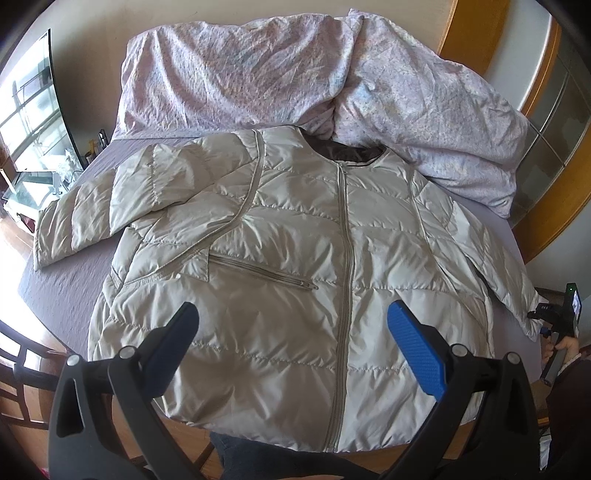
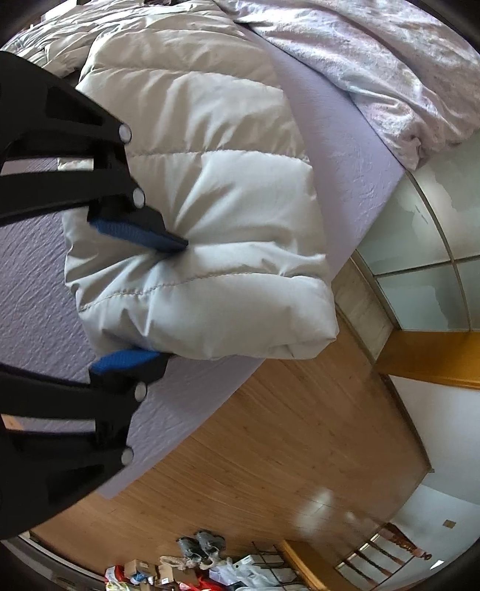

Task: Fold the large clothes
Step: 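Reach the right tool to the jacket sleeve cuff and grasp it, then fold the held sleeve across the jacket front and release it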

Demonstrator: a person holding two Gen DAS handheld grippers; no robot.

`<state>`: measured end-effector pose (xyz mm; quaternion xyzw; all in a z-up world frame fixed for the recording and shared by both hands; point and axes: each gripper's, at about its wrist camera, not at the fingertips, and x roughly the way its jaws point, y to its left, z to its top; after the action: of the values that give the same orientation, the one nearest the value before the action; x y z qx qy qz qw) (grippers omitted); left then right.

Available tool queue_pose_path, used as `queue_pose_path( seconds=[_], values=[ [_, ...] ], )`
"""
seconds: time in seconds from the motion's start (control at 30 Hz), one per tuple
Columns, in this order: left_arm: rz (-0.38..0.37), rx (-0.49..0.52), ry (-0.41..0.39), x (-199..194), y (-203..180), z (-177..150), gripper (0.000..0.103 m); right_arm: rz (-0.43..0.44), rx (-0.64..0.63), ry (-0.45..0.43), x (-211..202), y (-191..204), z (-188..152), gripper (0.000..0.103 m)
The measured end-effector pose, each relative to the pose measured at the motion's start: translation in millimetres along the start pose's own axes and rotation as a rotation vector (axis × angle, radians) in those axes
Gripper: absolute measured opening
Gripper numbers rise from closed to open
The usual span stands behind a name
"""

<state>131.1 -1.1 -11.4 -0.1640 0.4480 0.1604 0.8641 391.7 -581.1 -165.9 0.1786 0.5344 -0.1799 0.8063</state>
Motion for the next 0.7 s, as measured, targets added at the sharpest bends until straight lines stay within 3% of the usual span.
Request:
queue_pose_path(
  seconds=[0.13, 0.2, 0.37, 0.57, 0.7],
  values=[
    [-0.006, 0.002, 0.0, 3.4, 9.2, 7.0, 0.101, 0.023, 0.018, -0.004, -6.7, 2.8, 2.2, 0.017],
    [-0.007, -0.001, -0.006, 4.5, 16.1, 12.5, 0.101, -0.014, -0.006, -0.024, -12.7, 14.0, 2.2, 0.014],
    [-0.005, -0.024, -0.018, 4.5, 40.1, 21.9, 0.101, -0.102, -0.081, -0.107, -37.9, 51.3, -5.3, 0.013],
    [0.044, -0.058, -0.013, 9.3, 76.1, 30.3, 0.101, -0.04, -0.177, -0.165, -69.5, 116.1, -4.5, 0.013],
    [0.081, -0.081, -0.021, 10.7, 103.1, 36.7, 0.101, -0.007, -0.274, -0.17, -76.9, 172.2, -25.2, 0.013]
  ],
)
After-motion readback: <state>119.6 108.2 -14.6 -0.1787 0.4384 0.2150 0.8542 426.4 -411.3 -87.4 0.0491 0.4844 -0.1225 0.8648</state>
